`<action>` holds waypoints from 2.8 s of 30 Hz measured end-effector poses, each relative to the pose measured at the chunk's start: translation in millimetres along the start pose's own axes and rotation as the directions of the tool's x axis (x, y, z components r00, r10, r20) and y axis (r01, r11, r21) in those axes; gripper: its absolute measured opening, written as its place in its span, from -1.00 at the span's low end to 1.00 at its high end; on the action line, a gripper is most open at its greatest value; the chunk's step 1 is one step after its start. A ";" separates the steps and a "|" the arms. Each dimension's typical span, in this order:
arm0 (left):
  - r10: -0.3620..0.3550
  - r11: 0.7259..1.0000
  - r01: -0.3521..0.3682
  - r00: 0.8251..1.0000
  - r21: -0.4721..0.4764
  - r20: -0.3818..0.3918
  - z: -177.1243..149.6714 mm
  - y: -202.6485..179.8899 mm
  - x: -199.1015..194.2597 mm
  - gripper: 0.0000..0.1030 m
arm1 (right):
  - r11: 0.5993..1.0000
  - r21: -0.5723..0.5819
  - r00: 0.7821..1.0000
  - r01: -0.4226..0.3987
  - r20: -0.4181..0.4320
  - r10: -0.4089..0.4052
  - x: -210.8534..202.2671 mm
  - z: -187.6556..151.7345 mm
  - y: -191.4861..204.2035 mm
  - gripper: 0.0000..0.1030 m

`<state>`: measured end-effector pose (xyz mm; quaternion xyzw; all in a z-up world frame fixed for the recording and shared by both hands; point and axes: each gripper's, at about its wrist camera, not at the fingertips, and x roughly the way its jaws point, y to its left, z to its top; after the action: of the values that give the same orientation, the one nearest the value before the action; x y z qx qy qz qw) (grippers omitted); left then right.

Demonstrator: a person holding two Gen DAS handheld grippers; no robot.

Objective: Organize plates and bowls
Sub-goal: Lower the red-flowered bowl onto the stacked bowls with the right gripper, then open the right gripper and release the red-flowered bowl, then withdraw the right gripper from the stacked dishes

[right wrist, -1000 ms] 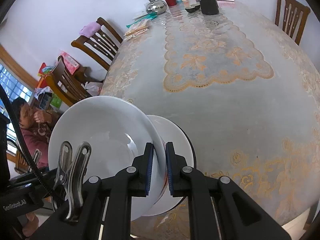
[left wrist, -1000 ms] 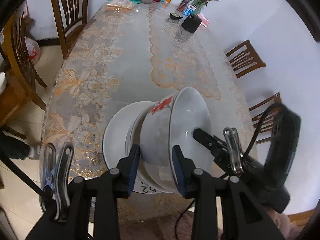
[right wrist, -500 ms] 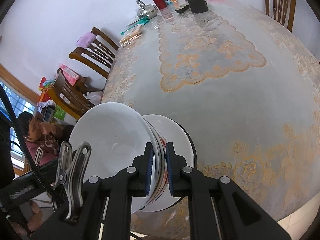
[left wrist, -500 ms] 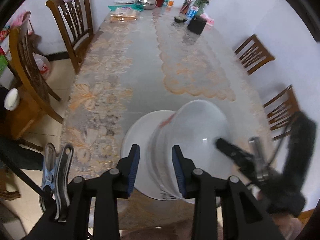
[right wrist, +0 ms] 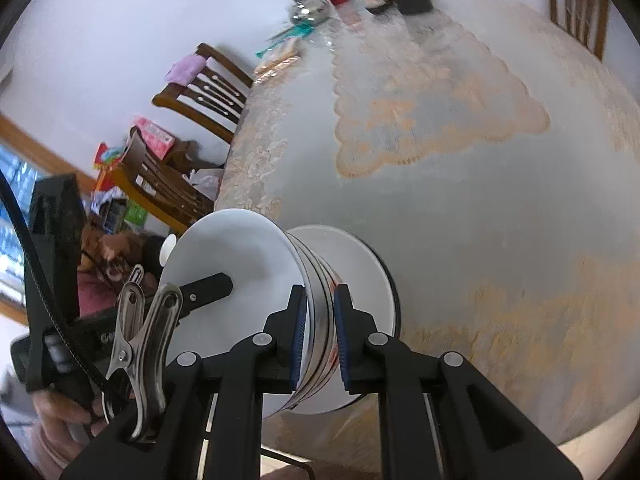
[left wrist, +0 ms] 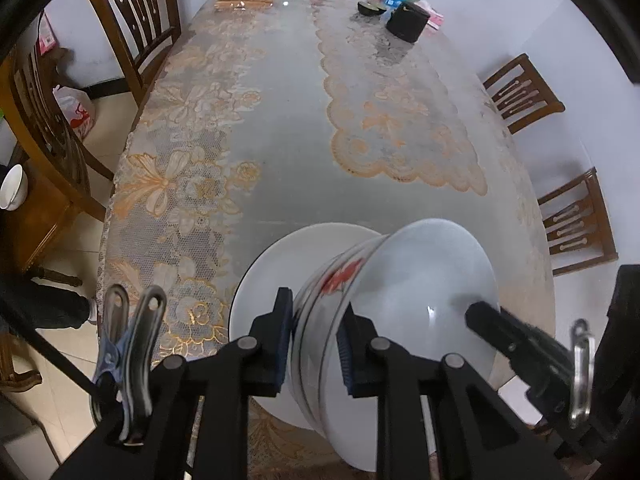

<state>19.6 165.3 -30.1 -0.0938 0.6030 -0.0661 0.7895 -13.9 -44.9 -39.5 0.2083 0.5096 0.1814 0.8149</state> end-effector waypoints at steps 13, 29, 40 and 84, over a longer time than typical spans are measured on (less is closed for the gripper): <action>0.022 1.000 -0.022 1.000 0.003 -0.012 2.7 0.4 4.8 -0.58 | 1.000 -0.016 1.000 -0.014 -0.023 0.014 23.5 29.8 4.6 -0.71; -0.020 0.984 0.011 0.999 0.176 0.050 -4.3 8.8 -13.5 -0.37 | 0.987 0.098 0.982 0.124 0.131 -0.136 -4.7 3.7 31.3 -0.52; -0.036 0.977 0.006 0.990 0.215 0.136 -23.6 7.2 -58.4 -0.30 | 0.983 0.080 0.960 0.168 0.213 -0.181 -36.7 -17.2 62.2 -0.40; 0.008 0.976 -0.041 0.988 0.215 0.153 -83.9 -10.5 -74.4 0.10 | 0.973 0.107 0.957 0.206 0.184 -0.223 -62.7 -89.3 67.9 -0.33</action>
<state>-80.9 165.5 20.8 -0.0041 0.5318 -0.1144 0.8391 -126.4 -5.4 8.3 0.2038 0.4543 0.0486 0.8659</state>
